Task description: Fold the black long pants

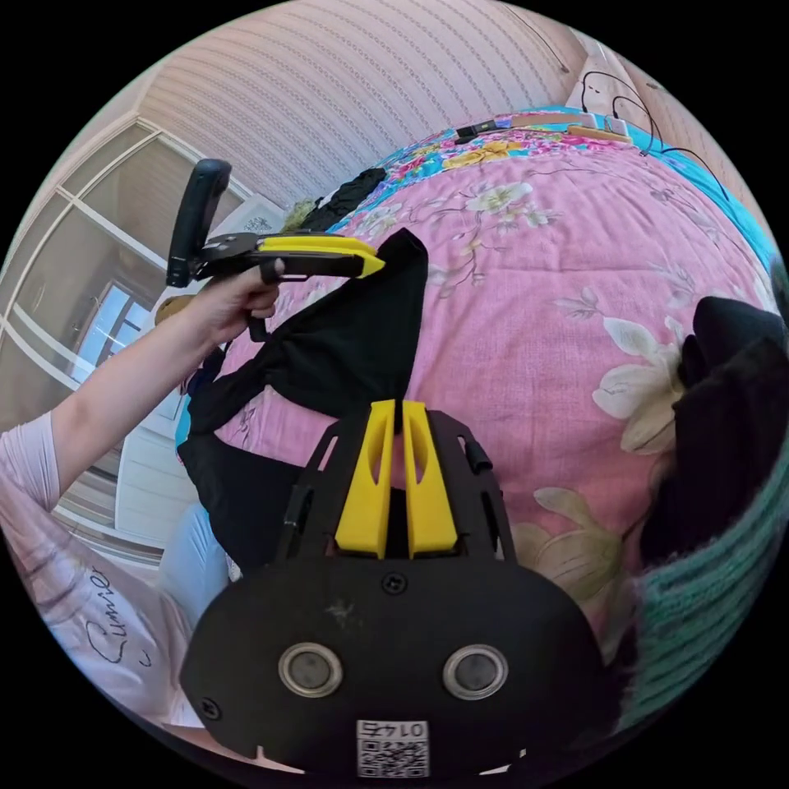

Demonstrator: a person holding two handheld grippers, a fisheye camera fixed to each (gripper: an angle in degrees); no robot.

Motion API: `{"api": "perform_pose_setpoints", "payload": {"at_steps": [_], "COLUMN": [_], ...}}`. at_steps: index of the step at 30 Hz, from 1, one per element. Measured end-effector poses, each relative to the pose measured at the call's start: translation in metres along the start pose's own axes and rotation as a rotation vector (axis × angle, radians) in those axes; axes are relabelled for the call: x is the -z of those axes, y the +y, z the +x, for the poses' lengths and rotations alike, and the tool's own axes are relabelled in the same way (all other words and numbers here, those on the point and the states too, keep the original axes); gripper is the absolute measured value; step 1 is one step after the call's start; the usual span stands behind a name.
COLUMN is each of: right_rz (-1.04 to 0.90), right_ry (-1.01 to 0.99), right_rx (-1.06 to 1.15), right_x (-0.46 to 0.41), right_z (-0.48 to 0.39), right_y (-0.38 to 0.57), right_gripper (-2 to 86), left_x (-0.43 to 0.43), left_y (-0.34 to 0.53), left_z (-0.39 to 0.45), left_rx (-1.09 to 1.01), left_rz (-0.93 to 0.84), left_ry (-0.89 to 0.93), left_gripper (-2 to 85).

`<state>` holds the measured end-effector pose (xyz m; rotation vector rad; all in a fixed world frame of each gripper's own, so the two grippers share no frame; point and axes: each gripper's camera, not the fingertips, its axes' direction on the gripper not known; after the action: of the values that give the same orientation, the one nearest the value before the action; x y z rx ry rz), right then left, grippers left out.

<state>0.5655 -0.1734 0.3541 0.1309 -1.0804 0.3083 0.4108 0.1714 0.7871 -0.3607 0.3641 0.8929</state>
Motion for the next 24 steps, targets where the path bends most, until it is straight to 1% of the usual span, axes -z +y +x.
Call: {"api": "perform_pose_setpoints", "payload": {"at_steps": [3,5,10,12,14,16,17,18,20,21,24], "right_rz": [-0.010,0.006,0.005,-0.001,0.005,0.108,0.230,0.325,0.391,0.402,0.352], "right_ry": [-0.037,-0.041,-0.068,-0.063,-0.059,-0.046,0.005,0.108,0.255,0.309,0.341], "right_rx": [0.014,0.019,0.006,0.015,0.023,0.053,0.101,0.130,0.130,0.102,0.015], "right_x": [0.002,0.005,-0.001,-0.005,-0.007,0.002,0.016,0.027,0.035,0.035,0.027], "right_z": [0.000,0.000,0.000,-0.003,-0.006,-0.012,-0.022,-0.032,-0.041,-0.041,-0.029], "right_y": [0.006,0.010,0.018,0.021,0.025,0.032,0.041,0.049,0.058,0.062,0.063], "right_gripper": [0.9,0.7,0.6,0.5,0.5,0.5,0.4,0.4,0.4,0.4,0.4], "left_x": [-0.004,0.000,0.022,0.014,0.014,0.030,0.045,0.060,0.078,0.085,0.085], "left_y": [-0.014,-0.017,-0.017,-0.016,-0.015,-0.016,-0.018,-0.022,-0.028,-0.032,-0.032], "left_z": [0.002,0.002,0.012,0.018,0.020,0.020,0.019,0.017,0.014,0.014,0.018], "left_rx": [-0.021,-0.026,-0.079,-0.098,-0.112,-0.117,-0.118,-0.113,-0.102,-0.096,-0.095], "left_rz": [-0.061,-0.079,-0.059,-0.131,-0.166,-0.144,-0.110,-0.076,-0.046,-0.040,-0.078], "left_ry": [-0.106,-0.127,-0.103,-0.077,-0.077,-0.087,-0.082,-0.065,-0.007,0.021,0.032], "left_gripper": [7.6,7.7,7.7,6.0,0.9,-0.2,-0.5,-0.7,-0.8,-0.9,-0.8]}}
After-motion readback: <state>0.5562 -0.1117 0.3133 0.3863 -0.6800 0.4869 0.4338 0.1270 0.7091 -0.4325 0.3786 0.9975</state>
